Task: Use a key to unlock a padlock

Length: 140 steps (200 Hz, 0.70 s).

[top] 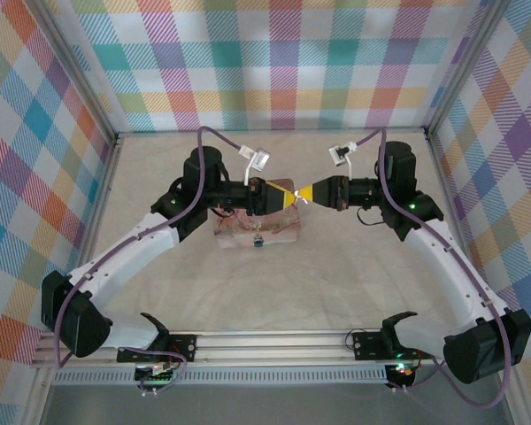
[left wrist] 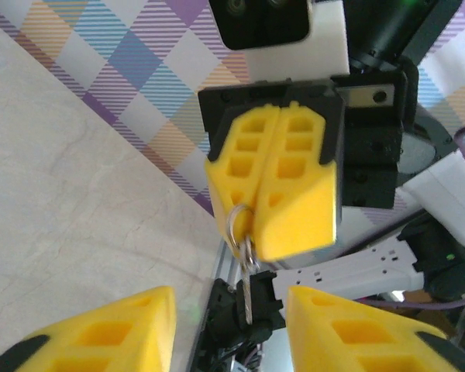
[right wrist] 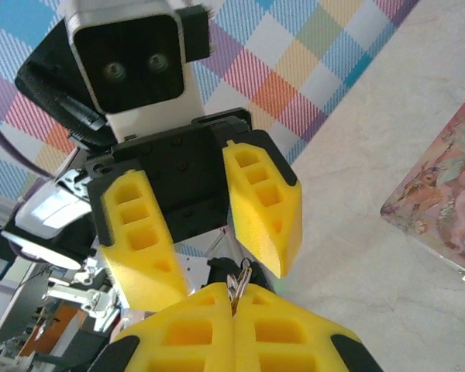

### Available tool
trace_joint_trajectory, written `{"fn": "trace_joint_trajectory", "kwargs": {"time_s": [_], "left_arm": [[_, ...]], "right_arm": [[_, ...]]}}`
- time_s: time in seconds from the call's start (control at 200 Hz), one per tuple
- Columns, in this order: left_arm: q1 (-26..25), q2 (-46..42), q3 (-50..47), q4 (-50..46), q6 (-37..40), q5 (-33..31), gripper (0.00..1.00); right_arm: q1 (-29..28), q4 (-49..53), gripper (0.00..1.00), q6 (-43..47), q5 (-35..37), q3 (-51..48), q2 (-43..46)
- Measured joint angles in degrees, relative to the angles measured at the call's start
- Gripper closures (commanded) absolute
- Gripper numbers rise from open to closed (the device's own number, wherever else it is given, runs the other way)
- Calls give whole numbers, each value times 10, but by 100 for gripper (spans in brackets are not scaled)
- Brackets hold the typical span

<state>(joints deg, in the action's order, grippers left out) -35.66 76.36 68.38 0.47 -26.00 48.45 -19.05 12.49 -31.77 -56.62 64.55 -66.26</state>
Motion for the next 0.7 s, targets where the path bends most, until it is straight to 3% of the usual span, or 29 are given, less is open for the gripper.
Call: {"fn": "trace_joint_trajectory", "kwargs": {"time_s": [0.07,0.13,0.265,0.385,0.54,0.7], "left_arm": [[2,-8,-9,10,-8,-4,36],[2,-15,-19,20,-17,-15,27],[2,-34,-43,29,-49,-96,9],[2,-40,-65,28,-89,-210,9],[3,-21,-73,-23,-148,-360,1],[12,25,-64,-74,-171,-396,2]], "right_arm": [[2,-1,100,-6,13,0,2],[2,-6,100,-11,28,0,3],[2,-41,100,-38,75,-12,17],[2,-75,100,-58,135,-40,35],[2,-100,100,-76,226,-69,38],[2,-109,100,-82,298,-81,38]]}}
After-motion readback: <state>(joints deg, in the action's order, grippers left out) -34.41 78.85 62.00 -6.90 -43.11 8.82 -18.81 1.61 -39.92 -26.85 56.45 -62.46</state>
